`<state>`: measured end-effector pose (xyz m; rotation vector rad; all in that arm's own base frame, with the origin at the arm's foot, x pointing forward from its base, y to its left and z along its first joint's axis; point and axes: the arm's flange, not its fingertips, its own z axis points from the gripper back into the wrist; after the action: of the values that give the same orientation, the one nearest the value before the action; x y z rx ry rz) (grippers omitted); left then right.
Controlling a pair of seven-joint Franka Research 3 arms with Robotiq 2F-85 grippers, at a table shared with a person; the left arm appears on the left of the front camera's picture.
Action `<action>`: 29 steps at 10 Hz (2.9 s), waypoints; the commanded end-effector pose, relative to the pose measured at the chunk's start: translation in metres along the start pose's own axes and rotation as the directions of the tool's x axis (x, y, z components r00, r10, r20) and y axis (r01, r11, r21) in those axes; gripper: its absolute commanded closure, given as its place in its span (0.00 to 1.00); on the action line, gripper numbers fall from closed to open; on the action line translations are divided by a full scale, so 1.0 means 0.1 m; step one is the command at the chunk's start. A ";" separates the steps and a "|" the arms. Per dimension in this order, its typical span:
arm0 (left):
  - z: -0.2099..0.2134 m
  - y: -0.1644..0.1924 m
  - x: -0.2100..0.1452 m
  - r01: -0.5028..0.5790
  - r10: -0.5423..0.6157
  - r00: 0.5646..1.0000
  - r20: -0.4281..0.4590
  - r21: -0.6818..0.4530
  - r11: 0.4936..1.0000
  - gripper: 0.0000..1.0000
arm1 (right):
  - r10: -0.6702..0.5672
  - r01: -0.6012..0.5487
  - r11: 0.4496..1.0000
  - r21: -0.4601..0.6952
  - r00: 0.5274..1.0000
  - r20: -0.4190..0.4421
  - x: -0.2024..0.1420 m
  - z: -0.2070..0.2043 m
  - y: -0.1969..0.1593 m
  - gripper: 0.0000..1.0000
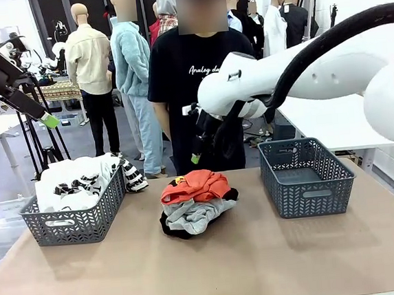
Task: Sort the tops and bottoms.
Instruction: Lift clothes from the center of the table with your right hand.
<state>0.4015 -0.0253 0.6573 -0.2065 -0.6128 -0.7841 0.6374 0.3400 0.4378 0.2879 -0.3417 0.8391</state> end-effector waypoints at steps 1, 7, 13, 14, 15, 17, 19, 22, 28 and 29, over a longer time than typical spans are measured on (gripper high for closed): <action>0.01 -0.01 0.01 -0.010 0.010 1.000 -0.002 0.009 1.000 0.00 | -0.027 0.028 0.998 0.047 0.999 -0.032 0.15 -0.14 -0.07 0.00; 0.01 -0.01 0.01 -0.010 0.010 1.000 -0.002 0.009 1.000 0.00 | -0.033 0.053 0.995 0.085 0.975 -0.218 -0.09 -0.56 -0.01 0.00; 0.01 -0.01 0.01 -0.010 0.010 1.000 -0.002 0.009 1.000 0.00 | 0.004 0.039 0.990 0.138 0.953 -0.302 -0.09 -0.64 0.07 0.42; 0.01 -0.01 0.01 -0.010 0.010 1.000 -0.002 0.009 1.000 0.00 | 0.006 0.041 0.989 0.144 0.950 -0.313 -0.09 -0.67 0.09 0.60; 0.01 -0.01 0.01 -0.010 0.010 1.000 -0.002 0.009 1.000 0.00 | 0.006 0.042 0.988 0.149 0.950 -0.312 -0.08 -0.67 0.09 0.79; 0.01 -0.01 0.01 -0.010 0.010 1.000 -0.002 0.009 1.000 0.00 | 0.007 0.039 0.988 0.147 0.953 -0.301 -0.07 -0.63 0.09 1.00; 0.01 -0.01 0.01 -0.010 0.010 1.000 -0.002 0.009 1.000 0.00 | 0.003 0.044 0.987 0.153 0.955 -0.296 -0.08 -0.58 0.12 1.00; 0.01 -0.01 0.01 -0.010 0.010 1.000 -0.002 0.009 1.000 0.00 | 0.006 0.046 0.986 0.163 0.953 -0.302 -0.10 -0.53 0.14 1.00; 0.01 -0.01 0.01 -0.010 0.010 1.000 -0.002 0.009 1.000 0.00 | 0.063 -0.073 0.991 0.114 0.994 0.094 0.23 1.07 0.43 1.00; 0.01 -0.01 0.01 -0.010 0.010 1.000 -0.002 0.009 1.000 0.00 | 0.098 -0.109 0.991 0.081 0.987 0.129 0.28 1.33 0.53 1.00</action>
<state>0.4012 -0.0252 0.6576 -0.2067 -0.6137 -0.7841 0.6065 0.3496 0.5834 0.4085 -0.3859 0.8929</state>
